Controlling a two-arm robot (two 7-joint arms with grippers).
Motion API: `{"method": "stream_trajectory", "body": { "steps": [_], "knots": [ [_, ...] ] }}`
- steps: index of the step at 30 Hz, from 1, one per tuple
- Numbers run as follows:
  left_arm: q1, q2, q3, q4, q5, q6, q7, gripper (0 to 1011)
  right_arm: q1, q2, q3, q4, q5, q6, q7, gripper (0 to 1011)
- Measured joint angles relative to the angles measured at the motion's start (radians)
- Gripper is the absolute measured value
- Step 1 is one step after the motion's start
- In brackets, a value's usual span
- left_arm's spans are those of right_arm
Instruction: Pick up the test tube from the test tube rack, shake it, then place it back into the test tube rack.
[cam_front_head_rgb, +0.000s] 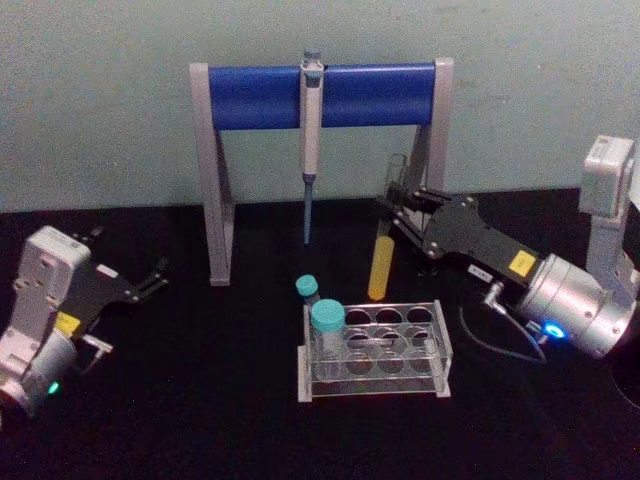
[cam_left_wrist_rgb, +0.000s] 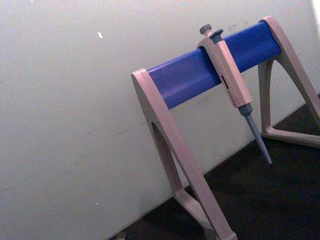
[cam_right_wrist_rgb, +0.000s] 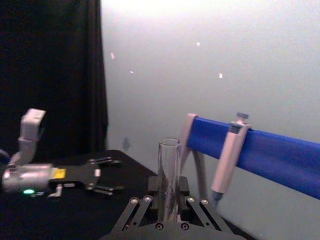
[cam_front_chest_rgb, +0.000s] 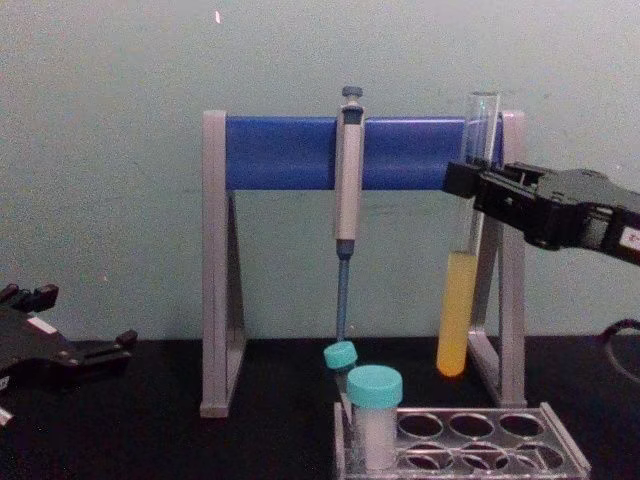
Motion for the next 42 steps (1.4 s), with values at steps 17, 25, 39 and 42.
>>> {"method": "stream_trajectory", "body": {
  "steps": [17, 25, 39, 42],
  "knots": [
    [0.000, 0.000, 0.000, 0.000, 0.000, 0.000, 0.000, 1001, -0.033, 0.054, -0.040, -0.026, 0.067, -0.011, 0.080, 229],
    [0.000, 0.000, 0.000, 0.000, 0.000, 0.000, 0.000, 1001, -0.024, 0.050, -0.056, -0.003, 0.067, -0.011, 0.075, 229],
    [0.000, 0.000, 0.000, 0.000, 0.000, 0.000, 0.000, 1001, -0.008, 0.033, -0.077, 0.036, 0.061, 0.002, 0.057, 228],
    [0.000, 0.000, 0.000, 0.000, 0.000, 0.000, 0.000, 1001, -0.005, 0.027, -0.079, 0.045, 0.061, 0.002, 0.056, 229]
  ]
}}
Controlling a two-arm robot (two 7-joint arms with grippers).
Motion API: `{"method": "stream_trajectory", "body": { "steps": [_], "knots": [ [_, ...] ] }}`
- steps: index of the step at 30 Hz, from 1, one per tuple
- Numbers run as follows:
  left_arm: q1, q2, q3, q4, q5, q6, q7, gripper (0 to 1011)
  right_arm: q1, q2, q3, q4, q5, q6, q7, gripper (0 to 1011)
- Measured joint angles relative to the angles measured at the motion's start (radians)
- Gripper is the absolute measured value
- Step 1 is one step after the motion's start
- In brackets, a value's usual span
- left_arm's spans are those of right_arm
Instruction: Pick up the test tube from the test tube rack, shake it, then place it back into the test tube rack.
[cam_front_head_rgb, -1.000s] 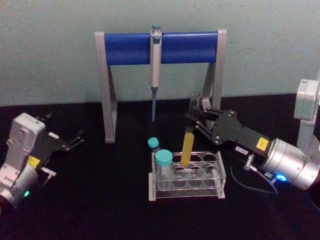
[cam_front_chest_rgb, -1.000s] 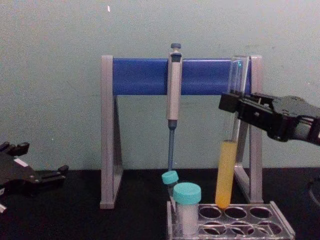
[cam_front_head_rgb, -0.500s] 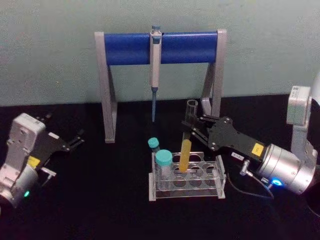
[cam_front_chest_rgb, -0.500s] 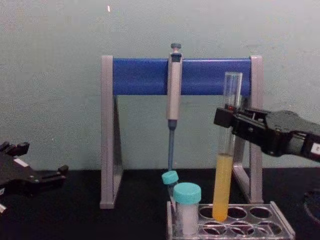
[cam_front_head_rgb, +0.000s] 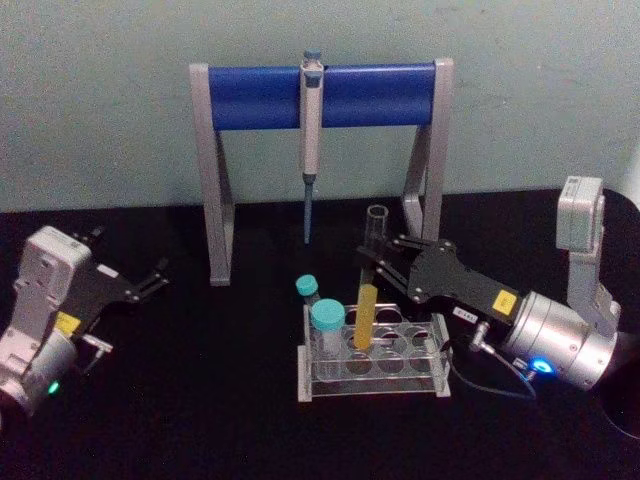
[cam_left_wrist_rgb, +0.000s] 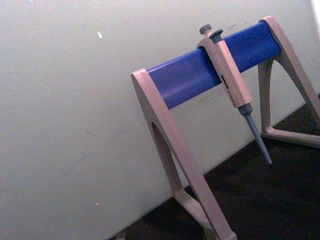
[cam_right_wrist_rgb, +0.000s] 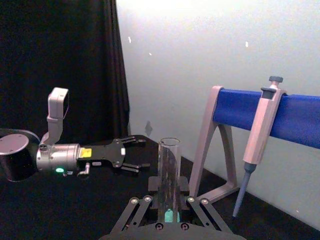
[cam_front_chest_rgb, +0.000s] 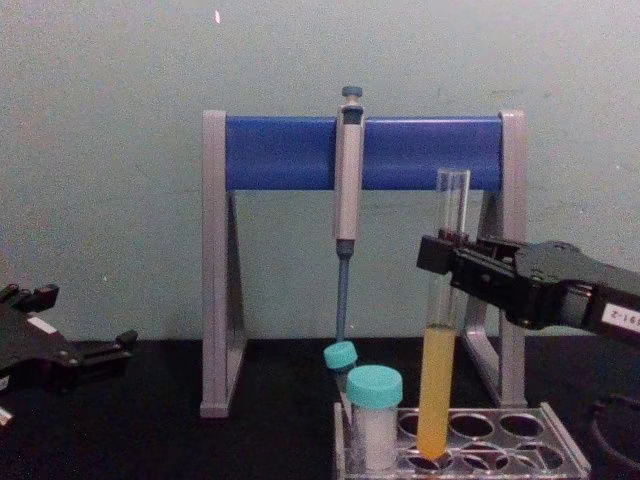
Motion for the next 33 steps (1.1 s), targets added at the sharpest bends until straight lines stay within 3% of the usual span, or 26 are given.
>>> {"method": "stream_trajectory", "body": {
  "steps": [33],
  "knots": [
    [0.000, 0.000, 0.000, 0.000, 0.000, 0.000, 0.000, 1001, 0.003, -0.035, -0.022, 0.076, -0.039, 0.001, -0.019, 229]
  ]
}}
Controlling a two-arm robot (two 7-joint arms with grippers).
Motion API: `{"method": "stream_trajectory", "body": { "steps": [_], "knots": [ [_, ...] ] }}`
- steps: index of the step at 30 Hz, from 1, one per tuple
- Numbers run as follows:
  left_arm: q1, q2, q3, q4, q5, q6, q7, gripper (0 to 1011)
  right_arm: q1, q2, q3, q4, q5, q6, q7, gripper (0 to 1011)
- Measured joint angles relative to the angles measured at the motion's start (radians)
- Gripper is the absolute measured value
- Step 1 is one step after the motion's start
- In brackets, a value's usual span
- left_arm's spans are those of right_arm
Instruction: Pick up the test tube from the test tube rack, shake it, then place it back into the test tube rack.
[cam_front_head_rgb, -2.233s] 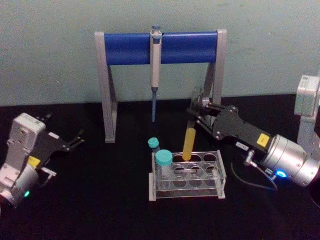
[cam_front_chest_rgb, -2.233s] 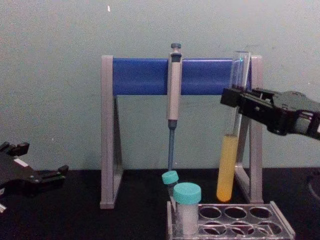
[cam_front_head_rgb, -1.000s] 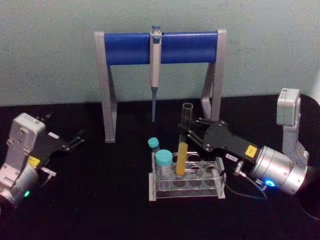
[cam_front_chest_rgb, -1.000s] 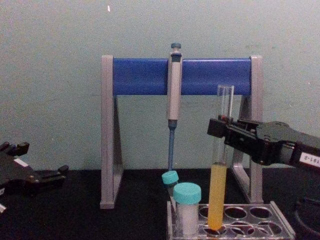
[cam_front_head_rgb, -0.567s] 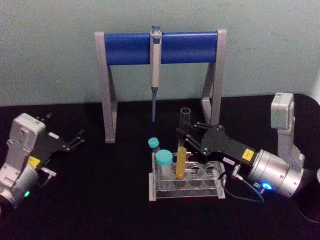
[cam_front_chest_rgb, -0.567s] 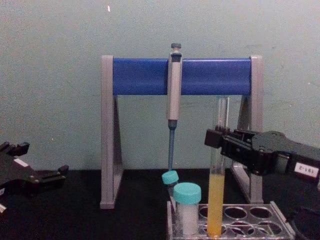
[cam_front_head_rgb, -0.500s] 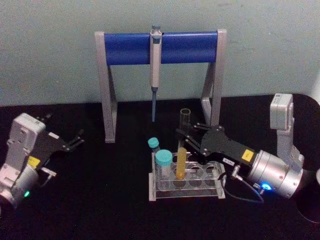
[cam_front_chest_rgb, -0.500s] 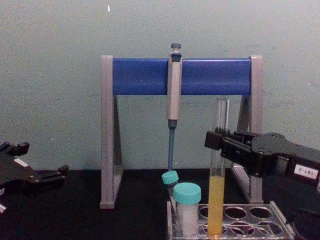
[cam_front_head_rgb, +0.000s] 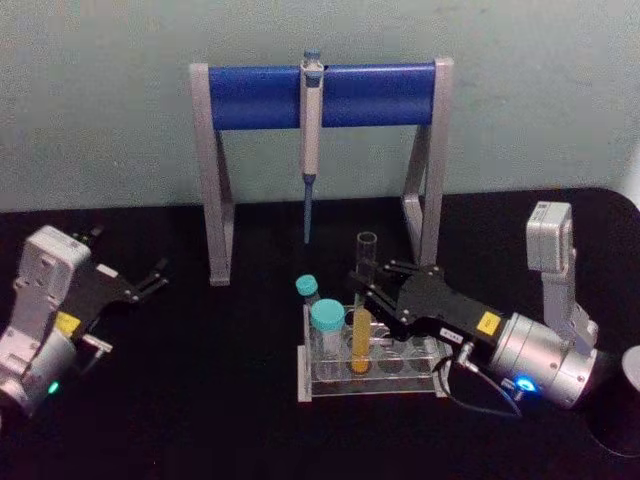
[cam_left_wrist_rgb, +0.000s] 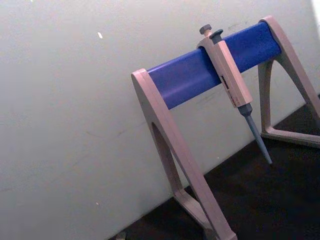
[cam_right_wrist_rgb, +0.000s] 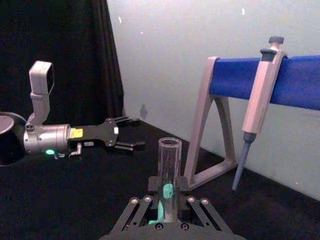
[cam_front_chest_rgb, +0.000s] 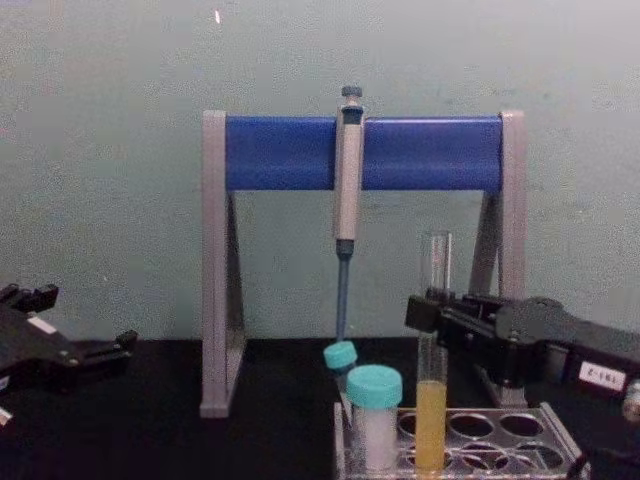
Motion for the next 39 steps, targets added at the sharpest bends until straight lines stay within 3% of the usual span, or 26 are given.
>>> {"method": "stream_trajectory", "body": {
  "steps": [39],
  "knots": [
    [0.000, 0.000, 0.000, 0.000, 0.000, 0.000, 0.000, 1001, -0.006, -0.022, -0.003, 0.042, -0.028, 0.010, -0.014, 229]
  ]
}}
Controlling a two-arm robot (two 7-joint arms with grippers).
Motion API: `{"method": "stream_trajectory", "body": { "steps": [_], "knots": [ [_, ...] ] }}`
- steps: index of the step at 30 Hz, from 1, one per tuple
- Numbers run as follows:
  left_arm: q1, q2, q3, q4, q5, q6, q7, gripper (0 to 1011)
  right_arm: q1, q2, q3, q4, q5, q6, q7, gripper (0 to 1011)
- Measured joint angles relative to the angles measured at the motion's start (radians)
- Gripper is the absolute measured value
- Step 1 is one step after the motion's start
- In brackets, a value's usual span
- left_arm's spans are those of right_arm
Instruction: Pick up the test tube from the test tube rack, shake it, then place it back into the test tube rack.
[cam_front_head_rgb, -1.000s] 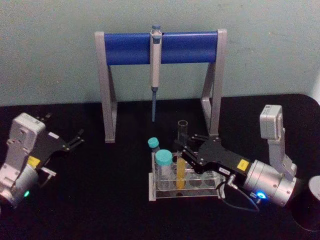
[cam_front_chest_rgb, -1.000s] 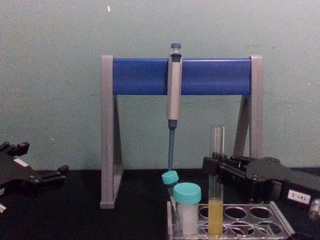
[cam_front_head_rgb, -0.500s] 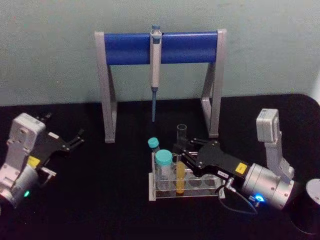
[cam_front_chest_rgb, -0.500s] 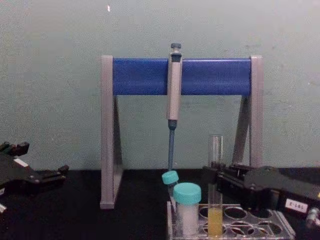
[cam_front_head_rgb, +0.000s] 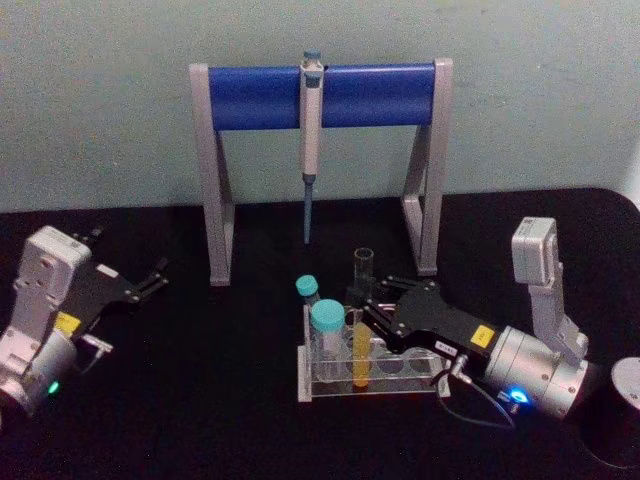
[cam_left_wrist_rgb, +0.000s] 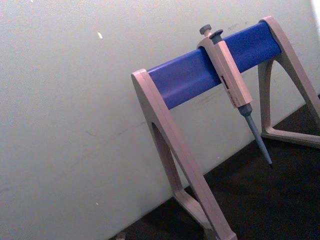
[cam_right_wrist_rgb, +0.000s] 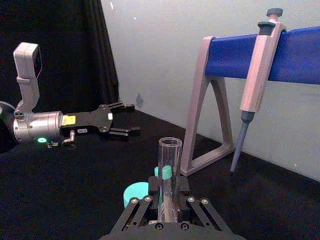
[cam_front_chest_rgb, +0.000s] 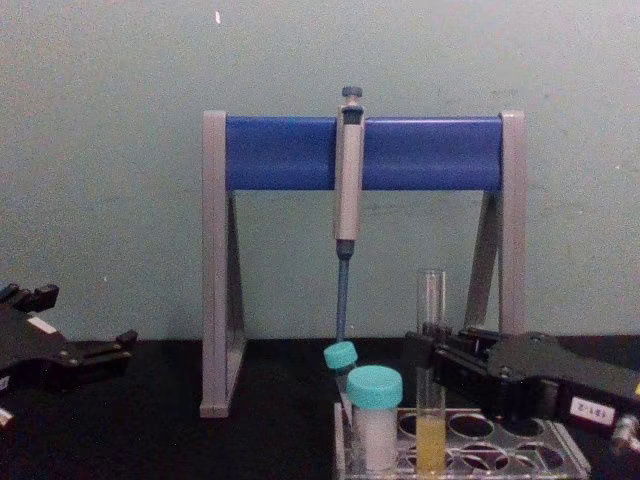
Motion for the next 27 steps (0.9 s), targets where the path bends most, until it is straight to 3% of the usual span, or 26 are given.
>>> {"method": "stream_trajectory", "body": {
  "steps": [5, 8, 12, 19, 21, 27],
  "knots": [
    [0.000, 0.000, 0.000, 0.000, 0.000, 0.000, 0.000, 1001, 0.000, 0.000, 0.000, 0.000, 0.000, 0.000, 0.001, 230],
    [0.000, 0.000, 0.000, 0.000, 0.000, 0.000, 0.000, 1001, 0.000, 0.001, 0.000, 0.000, 0.000, 0.000, 0.001, 293],
    [0.000, 0.000, 0.000, 0.000, 0.000, 0.000, 0.000, 1001, 0.000, 0.001, 0.000, 0.000, 0.000, 0.001, 0.001, 455],
    [0.000, 0.000, 0.000, 0.000, 0.000, 0.000, 0.000, 1001, 0.000, 0.001, 0.000, -0.001, 0.001, 0.000, 0.001, 630],
    [0.000, 0.000, 0.000, 0.000, 0.000, 0.000, 0.000, 1001, 0.000, 0.001, 0.000, -0.001, 0.001, 0.000, 0.002, 737],
    [0.000, 0.000, 0.000, 0.000, 0.000, 0.000, 0.000, 1001, 0.000, 0.001, 0.000, -0.001, 0.002, 0.000, 0.002, 898]
  ]
}}
